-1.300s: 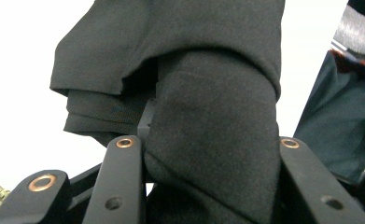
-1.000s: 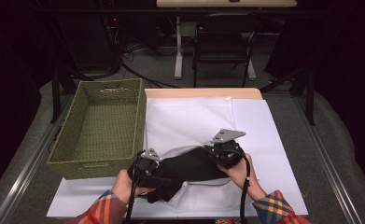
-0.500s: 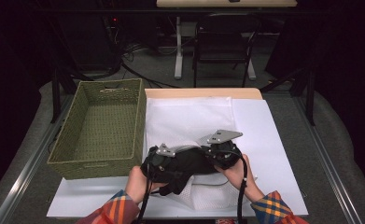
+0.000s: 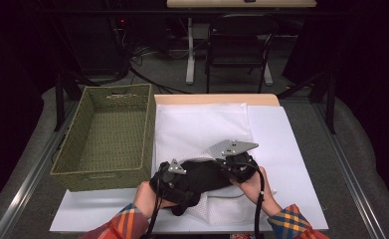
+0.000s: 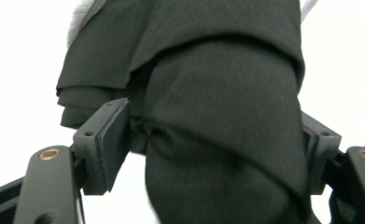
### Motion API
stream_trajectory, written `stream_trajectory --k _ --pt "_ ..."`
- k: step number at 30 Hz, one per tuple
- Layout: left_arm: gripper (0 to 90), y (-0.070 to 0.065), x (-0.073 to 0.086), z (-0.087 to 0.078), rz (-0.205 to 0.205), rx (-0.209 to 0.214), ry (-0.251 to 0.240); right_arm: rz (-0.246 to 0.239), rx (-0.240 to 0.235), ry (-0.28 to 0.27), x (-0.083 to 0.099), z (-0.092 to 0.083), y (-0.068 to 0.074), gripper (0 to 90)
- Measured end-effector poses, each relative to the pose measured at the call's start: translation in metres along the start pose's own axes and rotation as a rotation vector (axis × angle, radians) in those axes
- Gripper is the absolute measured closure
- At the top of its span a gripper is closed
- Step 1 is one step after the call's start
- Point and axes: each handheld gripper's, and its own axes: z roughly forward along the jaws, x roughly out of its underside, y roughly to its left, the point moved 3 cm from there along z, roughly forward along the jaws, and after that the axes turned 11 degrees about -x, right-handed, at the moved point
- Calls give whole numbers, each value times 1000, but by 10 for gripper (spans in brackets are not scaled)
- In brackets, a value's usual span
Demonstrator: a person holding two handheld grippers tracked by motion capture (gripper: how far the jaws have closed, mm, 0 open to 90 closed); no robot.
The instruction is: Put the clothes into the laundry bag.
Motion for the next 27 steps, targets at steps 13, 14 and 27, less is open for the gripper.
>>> stream_trajectory --k 13,14,27 --pt "484 -4 4 -3 15 45 -66 -5 -3 7 0 1 1 884" --pt "542 -3 4 -3 14 47 -72 -3 -4 6 0 1 1 885" --pt "659 -3 -13 -9 -19 94 -111 -11 -14 -6 -7 0 4 884"
